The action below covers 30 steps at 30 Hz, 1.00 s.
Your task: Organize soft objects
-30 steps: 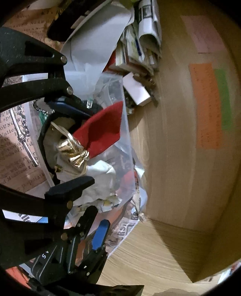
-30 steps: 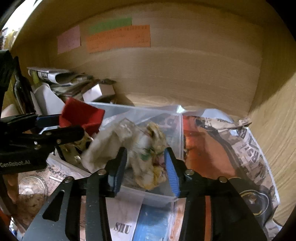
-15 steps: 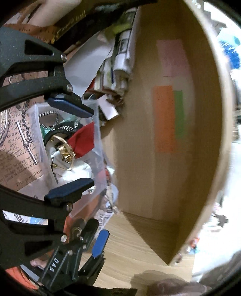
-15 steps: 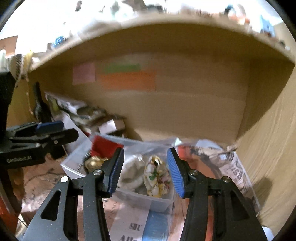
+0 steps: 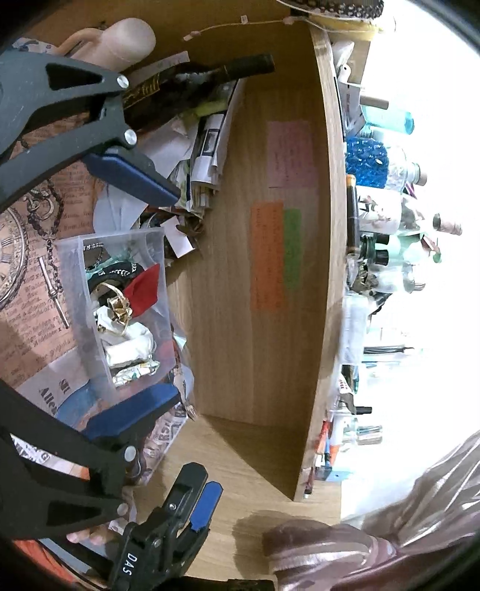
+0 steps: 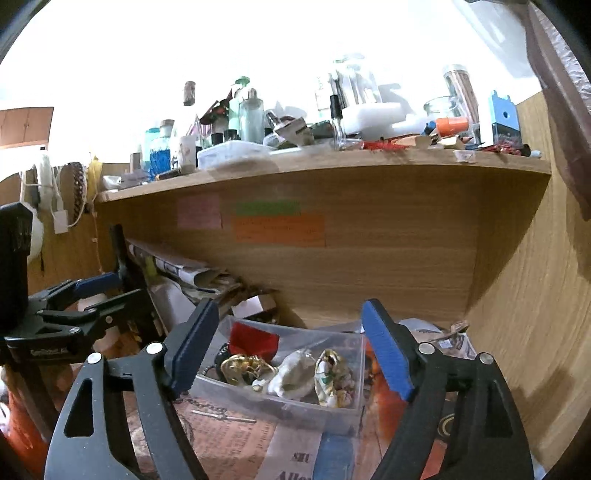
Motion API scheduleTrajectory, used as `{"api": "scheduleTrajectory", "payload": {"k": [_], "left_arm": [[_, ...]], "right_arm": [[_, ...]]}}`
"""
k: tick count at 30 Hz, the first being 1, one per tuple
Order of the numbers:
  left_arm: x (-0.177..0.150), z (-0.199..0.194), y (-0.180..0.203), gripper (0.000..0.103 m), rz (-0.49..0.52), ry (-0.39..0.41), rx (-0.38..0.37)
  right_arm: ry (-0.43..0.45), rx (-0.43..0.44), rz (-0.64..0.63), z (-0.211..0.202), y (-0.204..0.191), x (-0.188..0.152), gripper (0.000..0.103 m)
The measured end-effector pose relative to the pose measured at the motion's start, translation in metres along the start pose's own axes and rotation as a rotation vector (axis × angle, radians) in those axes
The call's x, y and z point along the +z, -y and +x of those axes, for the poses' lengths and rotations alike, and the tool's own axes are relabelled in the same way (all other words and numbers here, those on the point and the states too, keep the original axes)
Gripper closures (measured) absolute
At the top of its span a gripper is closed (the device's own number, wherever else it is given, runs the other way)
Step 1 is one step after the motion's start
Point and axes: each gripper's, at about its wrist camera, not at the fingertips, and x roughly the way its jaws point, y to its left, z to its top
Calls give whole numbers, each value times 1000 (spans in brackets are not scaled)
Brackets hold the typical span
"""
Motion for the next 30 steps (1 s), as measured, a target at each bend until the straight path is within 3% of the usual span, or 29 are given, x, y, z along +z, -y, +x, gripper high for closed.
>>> {"api": "scheduleTrajectory", "payload": {"k": [11,30], "left_arm": [[-3,-18,2,0,5,19,17],[-7,-16,5,0,7,9,16]], "right_arm": [[24,-7,26,-15,0,-4,2],[21,-19,6,-13,-6,-8,0]]}}
